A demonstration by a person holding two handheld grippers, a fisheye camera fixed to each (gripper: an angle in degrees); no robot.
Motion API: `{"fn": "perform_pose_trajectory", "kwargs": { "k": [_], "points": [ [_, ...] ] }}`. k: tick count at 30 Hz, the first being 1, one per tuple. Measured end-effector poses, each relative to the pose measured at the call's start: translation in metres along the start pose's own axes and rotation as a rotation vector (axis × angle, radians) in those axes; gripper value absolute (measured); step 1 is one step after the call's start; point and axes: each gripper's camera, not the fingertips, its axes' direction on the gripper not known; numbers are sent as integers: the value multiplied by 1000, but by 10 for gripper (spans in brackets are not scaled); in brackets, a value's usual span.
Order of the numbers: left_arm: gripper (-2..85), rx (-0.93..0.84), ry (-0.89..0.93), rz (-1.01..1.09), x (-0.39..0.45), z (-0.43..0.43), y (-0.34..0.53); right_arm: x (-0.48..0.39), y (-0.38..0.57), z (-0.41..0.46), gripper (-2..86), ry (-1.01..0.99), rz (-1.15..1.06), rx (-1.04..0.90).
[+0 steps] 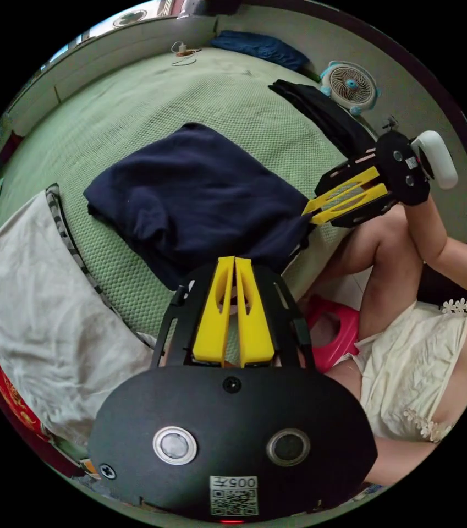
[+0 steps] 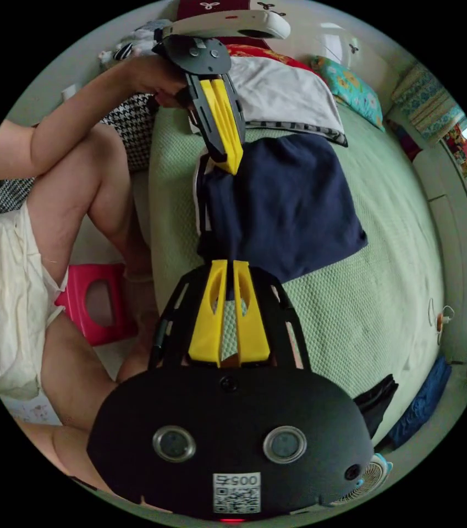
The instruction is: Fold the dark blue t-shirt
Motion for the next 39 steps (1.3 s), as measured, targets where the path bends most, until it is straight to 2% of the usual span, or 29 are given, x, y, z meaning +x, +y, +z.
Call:
{"fn": "perform_pose_trajectory", "kwargs": {
  "k": [5,9,12,14,16,18,20,23,25,29,33,39],
  "points": [
    [1,-7,4,15,-1,-8,8,-1,9,3,-12,-41,-2,15],
    [-2,-70,161,-101,-22,3,12,-4,9,29,11,-87,-21,-77],
    [-2,76,227,-72,-24,-29,26,4,19,23,36,-168,2,-102],
    [-3,139,160,-102,-25,-50,37,11,38,12,39,-200,17,-128],
    [-3,225,35,-201,-31,-69,49,17,55,2,42,-152,52,-88],
    [-5,297,-25,-294,-40,-74,52,28,69,-7,53,-90,113,-10],
    [-5,365,-81,-381,-49,-73,51,54,83,-15,64,60,298,129],
    [-6,436,-198,-506,-65,-64,45,95,100,-9,77,142,579,258],
    [-5,460,-249,-562,-77,-57,38,118,110,1,85,135,724,304],
    [-6,472,-163,-593,-96,-44,30,158,124,38,93,60,947,311],
    [-4,384,-226,-634,-109,-26,27,177,127,73,93,27,1003,279],
    [-3,384,-222,-658,-125,-17,36,213,146,110,69,-39,1151,293]
  ]
}}
